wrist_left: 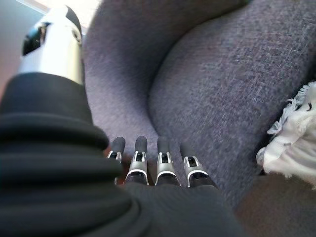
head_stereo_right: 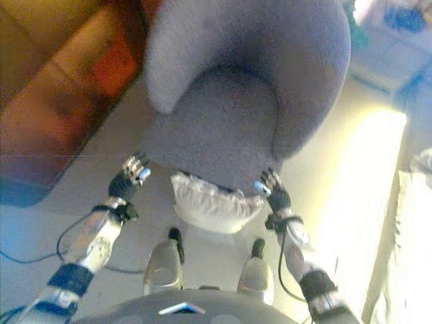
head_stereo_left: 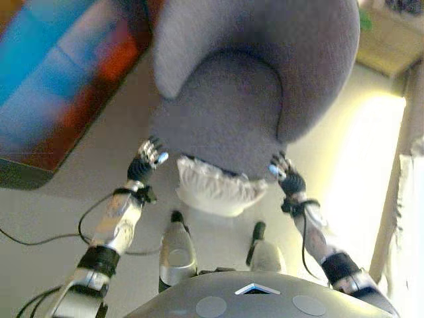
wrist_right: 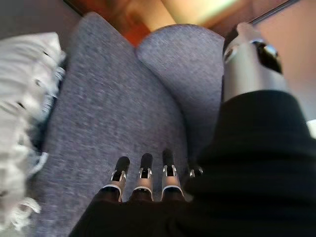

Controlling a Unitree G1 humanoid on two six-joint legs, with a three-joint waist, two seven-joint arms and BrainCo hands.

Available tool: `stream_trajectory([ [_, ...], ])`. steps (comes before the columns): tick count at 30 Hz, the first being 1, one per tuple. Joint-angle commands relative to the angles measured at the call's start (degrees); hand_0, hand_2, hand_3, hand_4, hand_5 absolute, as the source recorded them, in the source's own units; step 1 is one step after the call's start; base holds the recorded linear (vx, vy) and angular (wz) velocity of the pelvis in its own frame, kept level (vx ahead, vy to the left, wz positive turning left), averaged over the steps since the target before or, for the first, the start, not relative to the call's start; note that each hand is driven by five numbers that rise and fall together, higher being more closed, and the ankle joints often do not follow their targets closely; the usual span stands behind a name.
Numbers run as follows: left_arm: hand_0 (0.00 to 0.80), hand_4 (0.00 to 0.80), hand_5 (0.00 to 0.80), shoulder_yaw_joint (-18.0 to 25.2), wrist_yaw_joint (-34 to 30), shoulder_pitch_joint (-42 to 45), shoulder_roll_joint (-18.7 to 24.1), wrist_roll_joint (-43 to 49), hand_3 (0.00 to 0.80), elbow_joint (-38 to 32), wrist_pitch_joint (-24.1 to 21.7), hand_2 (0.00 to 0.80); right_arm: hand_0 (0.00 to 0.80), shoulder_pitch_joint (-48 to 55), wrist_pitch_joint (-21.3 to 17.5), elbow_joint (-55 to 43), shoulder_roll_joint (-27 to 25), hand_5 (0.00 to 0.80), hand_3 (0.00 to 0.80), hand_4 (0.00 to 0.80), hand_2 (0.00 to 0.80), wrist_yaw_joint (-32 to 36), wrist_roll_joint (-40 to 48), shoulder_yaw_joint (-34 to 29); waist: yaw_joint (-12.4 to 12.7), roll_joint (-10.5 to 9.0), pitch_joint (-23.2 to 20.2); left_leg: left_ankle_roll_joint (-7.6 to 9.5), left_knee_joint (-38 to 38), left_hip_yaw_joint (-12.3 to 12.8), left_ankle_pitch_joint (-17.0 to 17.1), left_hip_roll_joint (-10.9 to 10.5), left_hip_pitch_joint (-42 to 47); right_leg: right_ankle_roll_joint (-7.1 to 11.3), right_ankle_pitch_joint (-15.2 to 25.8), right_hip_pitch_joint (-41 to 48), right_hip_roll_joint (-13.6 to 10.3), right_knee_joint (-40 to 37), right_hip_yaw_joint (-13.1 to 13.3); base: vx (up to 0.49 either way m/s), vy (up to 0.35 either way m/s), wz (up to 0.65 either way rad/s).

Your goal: Pick up the cushion and take it to the sofa

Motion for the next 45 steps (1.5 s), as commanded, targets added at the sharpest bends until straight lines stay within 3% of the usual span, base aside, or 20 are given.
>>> stream_trajectory([
  [1,0.000,0.000,0.000,1.9,2.2,0.4,2.3,2.7,0.000,-3.8,-4.8,0.000,0.000,1.5,-4.0,-4.8,-1.0,0.000,0.000,0.000,0.000,-0.3,1.3,-1.8,-1.3,-2.72,2.3,-3.33,3.4,-6.1,7.2,1.2,-12.0,-0.17,-5.9,4.2,-3.8,4.5,1.4,-0.019,-0.037,-0.15],
  [3,0.000,0.000,0.000,2.0,2.0,0.5,2.2,2.6,0.000,-3.8,-5.3,0.000,0.000,1.5,-4.6,-5.0,-1.2,0.000,0.000,0.000,0.000,-0.6,1.1,-2.1,-1.2,-2.87,2.8,-3.80,5.2,-8.1,7.1,1.0,-13.4,-0.39,-6.8,3.7,-4.0,5.3,1.5,-0.022,-0.009,-0.12],
  [4,0.000,0.000,0.000,2.3,1.9,0.8,1.9,2.9,0.000,-3.2,-6.1,0.000,0.000,1.1,-4.9,-4.7,-1.6,0.000,0.000,0.000,0.000,-1.1,0.9,-2.5,-0.8,-2.88,3.3,-3.96,6.5,-11.1,6.3,0.4,-14.2,-0.70,-7.6,2.3,-3.9,7.2,2.3,-0.013,0.035,-0.10],
  [9,0.000,0.000,0.000,2.8,2.2,-1.1,2.0,2.7,0.000,0.0,-6.4,0.000,0.000,0.0,-4.9,-3.6,-1.6,0.000,0.000,0.000,0.000,-4.9,-1.2,-3.6,-1.5,-2.11,4.3,-5.04,9.1,-10.6,6.5,1.6,-16.6,-0.42,-9.7,0.8,-4.0,10.2,2.2,-0.010,0.008,-0.02],
  [13,0.000,0.000,0.000,3.3,2.1,-1.2,1.5,2.5,0.000,0.0,-5.2,0.000,0.000,0.4,-4.9,-3.2,-1.5,0.000,0.000,0.000,0.000,-5.6,-5.9,-3.9,-1.3,-2.10,4.9,-5.93,8.2,-10.7,6.7,1.0,-16.1,0.58,-8.4,2.3,-5.0,7.8,1.5,-0.012,0.027,0.03],
  [19,0.000,0.000,0.000,5.5,-1.1,1.2,0.6,1.7,0.000,-0.3,-1.4,0.000,0.000,3.2,-3.0,-4.0,0.2,0.000,0.000,0.000,0.000,-3.4,-5.0,-5.5,-0.6,-2.65,1.9,-5.32,-2.2,-8.8,9.8,-0.7,-9.1,3.63,-3.8,9.3,-6.3,-1.8,0.7,0.084,0.030,0.06],
  [21,0.000,0.000,0.000,6.3,-6.6,1.9,-0.3,-5.4,0.000,-1.0,1.9,0.000,0.000,4.3,0.4,-5.4,1.7,0.000,0.000,0.000,0.000,3.4,5.2,-6.1,-0.5,-2.61,0.6,-4.90,-5.9,-8.2,10.4,-1.4,-6.2,4.26,-2.3,10.3,-6.5,-3.7,0.4,0.100,0.030,0.14],
  [25,0.000,0.000,0.000,6.2,-22.8,4.6,-4.9,-23.1,0.000,-4.8,12.4,0.000,0.000,7.7,9.8,-7.4,7.4,0.000,0.000,0.000,0.000,25.5,28.1,-5.5,-0.2,-2.49,-1.8,-3.98,-12.0,-7.1,11.2,-2.3,-0.7,4.53,0.0,10.9,-6.5,-6.1,-0.6,0.095,0.014,0.03],
  [26,0.000,0.000,0.000,5.3,-27.2,5.6,-6.5,-30.2,0.000,-6.2,16.7,0.000,0.000,8.6,12.0,-7.4,9.0,0.000,0.000,0.000,0.000,32.0,32.5,-4.7,-0.1,-2.40,-2.6,-3.85,-13.1,-6.9,11.2,-2.2,0.4,4.53,0.6,10.8,-6.4,-6.4,-0.9,0.096,0.008,0.01],
  [28,0.000,0.000,0.000,3.9,-32.4,6.7,-9.1,-39.0,0.000,-7.5,21.7,0.000,0.000,8.8,13.1,-6.7,10.2,0.000,0.000,0.000,0.000,37.7,35.6,-3.6,0.3,-2.32,-3.7,-3.86,-14.0,-6.7,11.0,-2.2,2.0,4.53,1.2,10.8,-6.4,-6.9,-1.5,0.111,-0.002,0.03],
  [31,0.000,0.000,0.000,0.7,-36.5,8.7,-10.6,-43.8,0.000,-10.0,23.4,0.000,0.000,8.3,14.8,-8.1,11.4,0.000,0.000,0.000,0.000,41.3,38.5,-1.8,0.6,-2.78,-5.2,-4.03,-13.9,-6.8,10.0,-2.3,3.4,4.53,1.4,10.5,-6.2,-6.9,-1.2,0.104,-0.021,0.00],
  [34,0.000,0.000,0.000,-0.6,-37.8,10.1,-10.5,-44.0,0.000,-11.2,23.7,0.000,0.000,9.5,14.0,-9.1,10.8,0.000,0.000,0.000,0.000,41.0,34.5,0.2,0.7,-3.19,-6.2,-4.42,-11.9,-7.3,8.9,-1.8,3.0,4.53,0.5,10.5,-6.0,-5.7,-0.3,0.086,-0.031,0.00],
  [39,0.000,0.000,0.000,0.3,-37.1,12.7,-10.2,-46.8,0.000,-12.1,26.7,0.000,0.000,12.7,15.7,-10.3,9.4,0.000,0.000,0.000,0.000,42.8,34.9,1.3,0.7,-3.38,-7.5,-4.47,-12.9,-6.3,8.6,-1.0,5.1,4.53,0.4,12.2,-5.6,-7.0,-0.7,0.081,-0.010,0.01],
  [45,0.000,0.000,0.000,-0.2,-37.0,12.7,-9.3,-47.4,0.000,-12.0,26.4,0.000,0.000,12.8,14.7,-10.6,8.2,0.000,0.000,0.000,0.000,43.1,34.5,1.4,0.7,-3.31,-8.0,-4.69,-14.2,-6.5,8.7,-0.9,6.0,4.53,0.8,12.2,-5.4,-7.6,-1.1,0.000,0.000,0.00],
])
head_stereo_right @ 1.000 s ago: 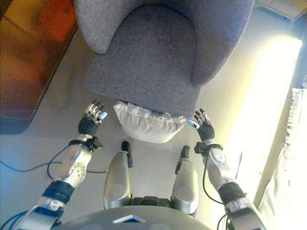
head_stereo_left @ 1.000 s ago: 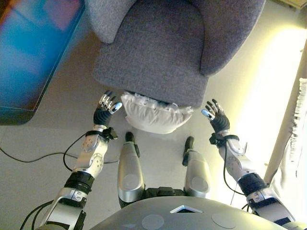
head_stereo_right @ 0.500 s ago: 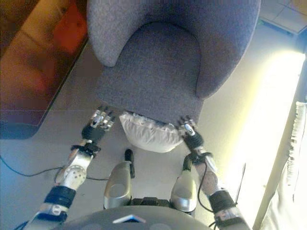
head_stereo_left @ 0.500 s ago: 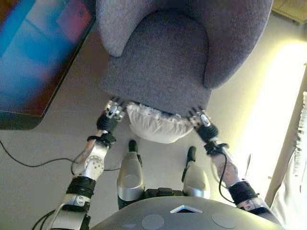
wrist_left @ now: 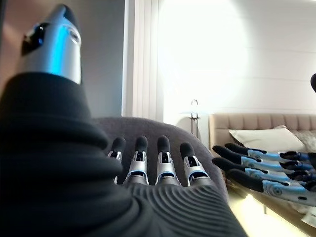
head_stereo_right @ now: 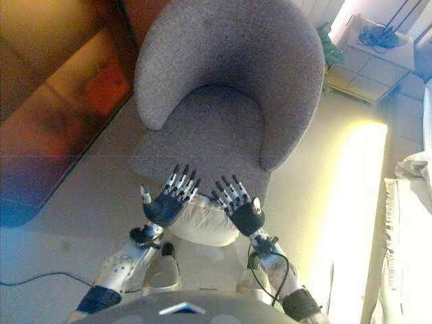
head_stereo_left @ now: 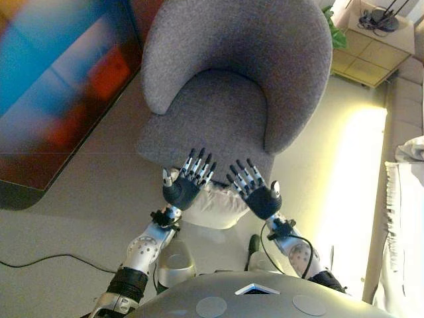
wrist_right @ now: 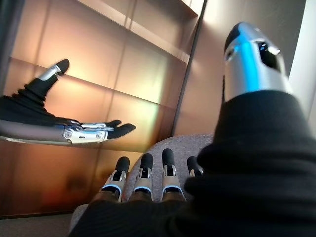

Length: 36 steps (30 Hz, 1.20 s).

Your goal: Pick up the cushion and take it to the sofa

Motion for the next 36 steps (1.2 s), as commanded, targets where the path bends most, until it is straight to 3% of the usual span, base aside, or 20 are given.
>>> stream_trajectory([
  [1,0.000,0.000,0.000,-0.1,-1.8,-0.5,0.5,-3.1,0.000,-5.0,0.6,0.000,0.000,-0.5,-1.0,-6.1,-1.2,0.000,0.000,0.000,0.000,2.4,-0.2,-0.9,1.4,0.84,-1.6,-1.54,-1.8,-3.4,5.8,3.5,-4.4,3.59,-0.1,2.7,-3.5,0.6,-1.1,0.033,0.009,0.01],
  [17,0.000,0.000,0.000,-0.6,0.8,0.9,1.4,0.6,0.000,-5.9,0.4,0.000,0.000,1.2,-2.2,-6.0,-2.7,0.000,0.000,0.000,0.000,1.9,-2.3,-0.7,1.5,0.87,-2.7,-1.61,-2.5,-3.8,5.6,3.5,-3.5,3.59,-0.2,2.8,-3.6,0.5,-1.5,0.004,0.002,0.00],
  [19,0.000,0.000,0.000,-0.4,5.0,0.7,2.5,9.1,0.000,-5.1,-3.6,0.000,0.000,1.2,-7.2,-5.4,-3.5,0.000,0.000,0.000,0.000,-3.7,-7.8,-0.8,1.6,0.86,-2.7,-1.81,-2.3,-3.9,5.6,3.6,-3.6,3.59,-0.2,2.7,-3.6,0.7,-1.7,0.000,0.000,0.00],
  [20,0.000,0.000,0.000,-1.0,13.1,0.3,4.4,21.7,0.000,-3.6,-11.1,0.000,0.000,0.8,-13.7,-4.1,-5.0,0.000,0.000,0.000,0.000,-14.7,-19.2,-1.1,1.5,0.92,-2.4,-2.03,-2.2,-3.9,5.6,3.8,-3.5,3.59,-0.2,2.7,-3.5,0.9,-1.8,0.000,0.000,0.00],
  [21,0.000,0.000,0.000,-1.1,21.0,-0.4,5.9,30.4,0.000,-2.0,-15.2,0.000,0.000,0.0,-17.0,-2.5,-6.2,0.000,0.000,0.000,0.000,-22.5,-28.2,-1.5,1.4,1.03,-2.2,-2.08,-2.1,-3.9,5.6,3.7,-3.5,3.59,-0.3,2.6,-3.5,1.1,-1.7,0.000,0.000,0.00],
  [22,0.000,0.000,0.000,-0.9,27.7,-1.9,7.9,40.2,0.000,-0.2,-18.9,0.000,0.000,-1.0,-18.3,-2.0,-7.8,0.000,0.000,0.000,0.000,-32.0,-38.6,-2.0,1.1,1.20,-1.8,-2.07,-1.8,-4.1,5.8,3.7,-3.6,3.59,-0.5,2.5,-3.5,1.8,-1.3,0.000,0.000,0.00],
  [23,0.000,0.000,0.000,0.3,28.7,-3.3,9.5,43.5,0.000,1.5,-19.8,0.000,0.000,-1.7,-17.6,-2.6,-9.8,0.000,0.000,0.000,0.000,-37.8,-46.3,-2.8,0.7,1.40,-1.6,-2.00,-0.9,-4.2,5.9,3.8,-4.6,3.59,-0.9,1.6,-3.6,3.1,-0.8,-0.018,0.044,0.00],
  [25,0.000,0.000,0.000,2.0,29.7,-4.1,10.4,44.9,0.000,2.6,-19.7,0.000,0.000,-1.9,-16.7,-4.0,-12.3,0.000,0.000,0.000,0.000,-41.0,-49.7,-3.5,0.3,1.43,-0.4,-1.77,1.6,-4.6,5.4,3.8,-7.1,3.59,-2.3,0.1,-3.9,6.0,-0.4,-0.096,0.023,0.00],
  [28,0.000,0.000,0.000,1.2,32.3,-8.2,12.2,48.7,0.000,5.7,-24.4,0.000,0.000,-6.0,-19.4,0.1,-13.6,0.000,0.000,0.000,0.000,-42.9,-51.0,-3.6,-0.5,1.55,3.9,-2.15,9.0,-6.7,4.5,4.7,-14.8,3.10,-4.2,-5.0,-4.4,11.3,1.5,-0.265,-0.035,0.03],
  [32,0.000,0.000,0.000,-0.4,37.3,-13.0,12.5,50.0,0.000,6.8,-29.6,0.000,0.000,-11.7,-20.9,3.7,-15.0,0.000,0.000,0.000,0.000,-46.4,-53.1,-3.6,-2.2,2.69,9.9,-2.34,16.9,-7.8,2.0,5.4,-23.2,1.93,-5.9,-18.1,-4.8,21.1,4.3,-0.322,0.064,-0.05],
  [36,0.000,0.000,0.000,-0.9,41.2,-15.6,12.7,50.6,0.000,8.1,-31.5,0.000,0.000,-14.0,-20.0,3.9,-15.9,0.000,0.000,0.000,0.000,-50.1,-52.5,-4.5,-2.9,2.71,13.2,-1.95,23.4,-8.5,-1.6,5.2,-28.6,1.19,-8.0,-30.4,-4.6,34.0,6.5,-0.192,0.094,-0.16],
])
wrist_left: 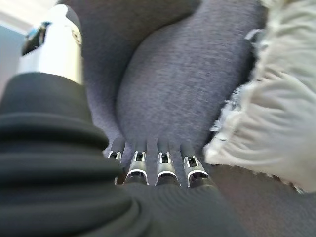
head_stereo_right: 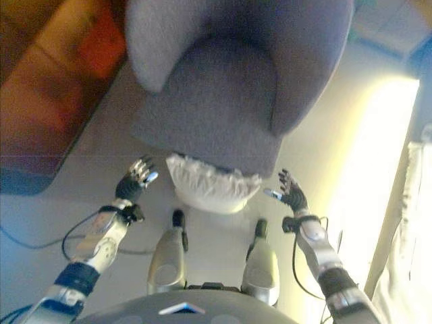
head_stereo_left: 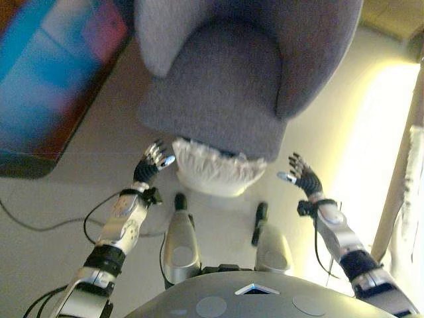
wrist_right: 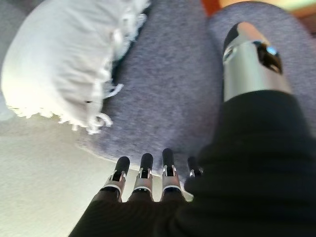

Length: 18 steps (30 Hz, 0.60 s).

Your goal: Pick up the cushion and take it to the sofa

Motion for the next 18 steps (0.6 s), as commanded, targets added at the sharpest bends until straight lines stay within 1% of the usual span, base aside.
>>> stream_trajectory([
  [1,0.000,0.000,0.000,0.9,3.8,-0.9,1.5,2.8,0.000,1.1,-5.2,0.000,0.000,1.5,-2.5,-4.5,-0.8,0.000,0.000,0.000,0.000,-4.3,0.5,-2.3,-0.9,-1.67,-0.1,-3.43,7.4,-5.3,-0.7,3.8,-7.0,1.54,-2.8,-4.5,-3.5,9.6,3.2,-0.120,0.065,-0.17],
  [4,0.000,0.000,0.000,1.4,6.0,-3.4,1.5,4.5,0.000,2.8,-5.6,0.000,0.000,-0.1,-1.7,-3.3,-0.4,0.000,0.000,0.000,0.000,-5.7,-0.1,-3.6,-1.2,-1.55,0.8,-2.72,12.7,-5.0,-3.2,3.6,-11.7,1.00,-4.5,-11.5,-4.4,17.6,3.8,-0.112,0.064,-0.09],
  [8,0.000,0.000,0.000,1.5,7.0,-6.6,0.6,6.1,0.000,5.3,-6.5,0.000,0.000,-2.8,-0.6,-1.4,-1.3,0.000,0.000,0.000,0.000,-7.2,-2.0,-3.5,-1.6,-0.32,1.7,-1.90,19.7,-5.5,-6.2,3.3,-18.1,0.28,-6.0,-19.9,-5.1,25.6,5.0,-0.087,0.061,0.07],
  [9,0.000,0.000,0.000,1.5,7.5,-6.8,0.5,6.6,0.000,5.6,-6.9,0.000,0.000,-3.2,-0.3,-1.1,-1.5,0.000,0.000,0.000,0.000,-7.4,-2.3,-3.5,-1.5,-0.07,2.0,-2.03,22.1,-5.6,-8.6,3.4,-18.7,0.42,-8.1,-20.8,-5.1,28.1,5.3,0.002,0.049,0.03],
  [11,0.000,0.000,0.000,1.6,8.7,-7.9,0.5,6.8,0.000,5.9,-7.7,0.000,0.000,-4.5,0.6,0.0,-2.1,0.000,0.000,0.000,0.000,-8.3,-1.7,-3.7,-1.6,0.43,2.2,-1.74,25.4,-6.1,-9.9,3.1,-21.6,0.10,-8.9,-24.3,-5.1,31.7,6.2,-0.012,0.041,0.03],
  [13,0.000,0.000,0.000,1.8,8.5,-9.1,0.3,6.8,0.000,6.9,-8.0,0.000,0.000,-6.0,0.8,1.2,-2.4,0.000,0.000,0.000,0.000,-8.2,-0.4,-4.1,-1.8,0.78,2.5,-1.34,28.2,-6.4,-11.0,2.8,-24.1,-0.27,-9.6,-27.2,-5.0,34.6,7.0,-0.041,0.045,0.03],
  [16,0.000,0.000,0.000,1.1,8.3,-11.0,0.4,7.5,0.000,8.3,-8.2,0.000,0.000,-7.8,1.0,2.1,-2.3,0.000,0.000,0.000,0.000,-8.4,1.3,-4.2,-2.2,1.27,3.0,-0.79,32.8,-6.7,-12.5,2.4,-28.4,-0.68,-10.4,-31.9,-5.2,38.9,8.0,-0.040,0.053,0.02],
  [18,0.000,0.000,0.000,1.3,7.4,-12.0,0.4,5.8,0.000,9.0,-8.2,0.000,0.000,-8.2,1.1,2.2,-2.3,0.000,0.000,0.000,0.000,-7.4,2.3,-4.4,-2.5,1.54,3.2,-0.44,35.2,-6.8,-13.2,2.1,-30.8,-0.89,-10.8,-34.6,-5.0,41.2,8.7,-0.022,0.065,0.02],
])
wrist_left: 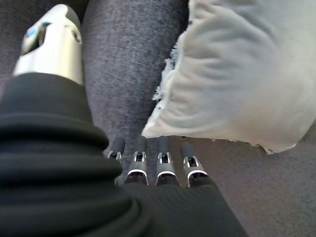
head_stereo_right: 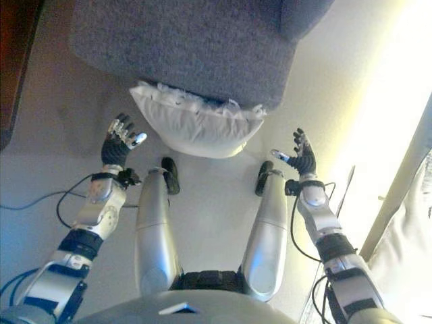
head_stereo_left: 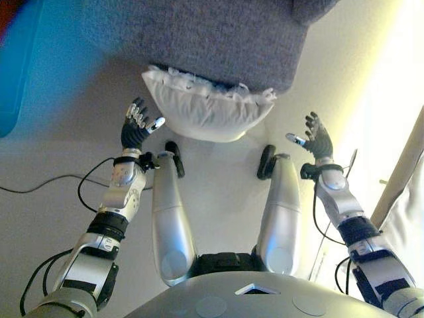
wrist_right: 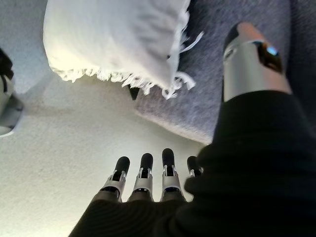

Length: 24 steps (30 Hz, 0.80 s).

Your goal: Pick up the cushion and take it to the sofa

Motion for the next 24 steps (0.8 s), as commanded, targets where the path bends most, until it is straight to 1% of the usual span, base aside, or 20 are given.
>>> stream_trajectory([
  [1,0.000,0.000,0.000,-0.1,-0.5,-1.7,-0.2,0.4,0.000,2.4,-3.4,0.000,0.000,0.4,-0.9,0.6,-1.4,0.000,0.000,0.000,0.000,1.0,2.8,-2.1,-1.0,2.60,-2.5,-0.22,5.1,-1.8,-5.8,1.4,-3.0,0.75,-0.2,-3.1,-1.1,4.5,3.6,-0.018,0.062,-0.01],
  [6,0.000,0.000,0.000,-0.2,-1.4,-5.2,-0.2,-2.4,0.000,3.4,-2.6,0.000,0.000,-2.2,-0.4,0.0,-2.0,0.000,0.000,0.000,0.000,3.2,1.6,-0.5,-1.7,2.74,-1.7,0.30,11.0,-2.3,-6.7,0.9,-8.9,0.41,-0.9,-9.0,-0.9,9.7,4.8,-0.030,0.044,0.02],
  [8,0.000,0.000,0.000,-0.6,-1.5,-6.4,-0.5,-3.9,0.000,3.3,-2.9,0.000,0.000,-3.2,-1.2,-2.0,-2.0,0.000,0.000,0.000,0.000,5.0,0.8,0.4,-1.9,2.65,-1.4,0.48,12.5,-2.3,-6.7,0.7,-10.7,0.23,-0.9,-10.8,-0.8,10.8,5.0,-0.010,0.017,-0.01],
  [10,0.000,0.000,0.000,-0.3,-1.5,-6.7,-0.8,-4.6,0.000,3.0,-3.3,0.000,0.000,-3.6,-1.0,-4.5,-1.6,0.000,0.000,0.000,0.000,5.3,-0.6,1.1,-2.0,2.48,-1.2,0.53,13.9,-2.4,-6.8,0.6,-12.5,0.09,-1.1,-12.5,-0.7,12.0,5.3,0.000,0.000,0.00],
  [12,0.000,0.000,0.000,0.0,-1.0,-6.9,-1.0,-4.0,0.000,2.7,-2.9,0.000,0.000,-3.9,-0.9,-5.6,-1.3,0.000,0.000,0.000,0.000,5.5,0.7,1.6,-2.1,2.24,-1.2,0.49,15.1,-2.6,-6.7,0.6,-13.9,0.03,-1.1,-13.8,-0.7,13.0,5.4,0.000,0.000,0.00],
  [14,0.000,0.000,0.000,0.0,0.0,-7.8,-1.0,-2.6,0.000,3.5,-2.4,0.000,0.000,-5.3,0.0,-5.3,-0.7,0.000,0.000,0.000,0.000,5.0,3.9,1.8,-2.1,2.04,-1.2,0.48,16.7,-2.9,-6.5,0.7,-15.7,-0.18,-1.3,-15.5,-0.6,14.9,5.8,0.006,0.017,0.01],
  [17,0.000,0.000,0.000,-0.1,2.1,-9.4,-0.6,-1.9,0.000,4.7,-1.6,0.000,0.000,-7.0,0.4,-4.6,-0.9,0.000,0.000,0.000,0.000,5.8,5.6,1.8,-2.2,1.95,-0.9,0.66,18.0,-3.0,-6.3,0.9,-17.0,-0.37,-1.7,-16.7,-0.6,16.6,6.1,0.009,0.039,0.02],
  [21,0.000,0.000,0.000,0.2,4.1,-11.9,0.3,-2.7,0.000,7.0,0.5,0.000,0.000,-9.1,0.9,-4.4,-1.4,0.000,0.000,0.000,0.000,6.3,5.7,1.9,-2.4,1.93,-0.8,0.68,19.7,-3.1,-6.2,1.0,-18.0,-0.50,-1.8,-17.8,-0.7,18.3,6.5,0.030,0.043,0.00],
  [24,0.000,0.000,0.000,1.1,5.9,-13.4,0.9,-2.4,0.000,9.0,1.8,0.000,0.000,-10.7,2.2,-5.1,-1.8,0.000,0.000,0.000,0.000,6.6,4.1,2.2,-2.5,1.87,-1.0,0.61,20.6,-3.1,-5.9,1.1,-18.2,-0.58,-1.6,-18.0,-0.9,19.0,6.8,0.070,0.035,0.01],
])
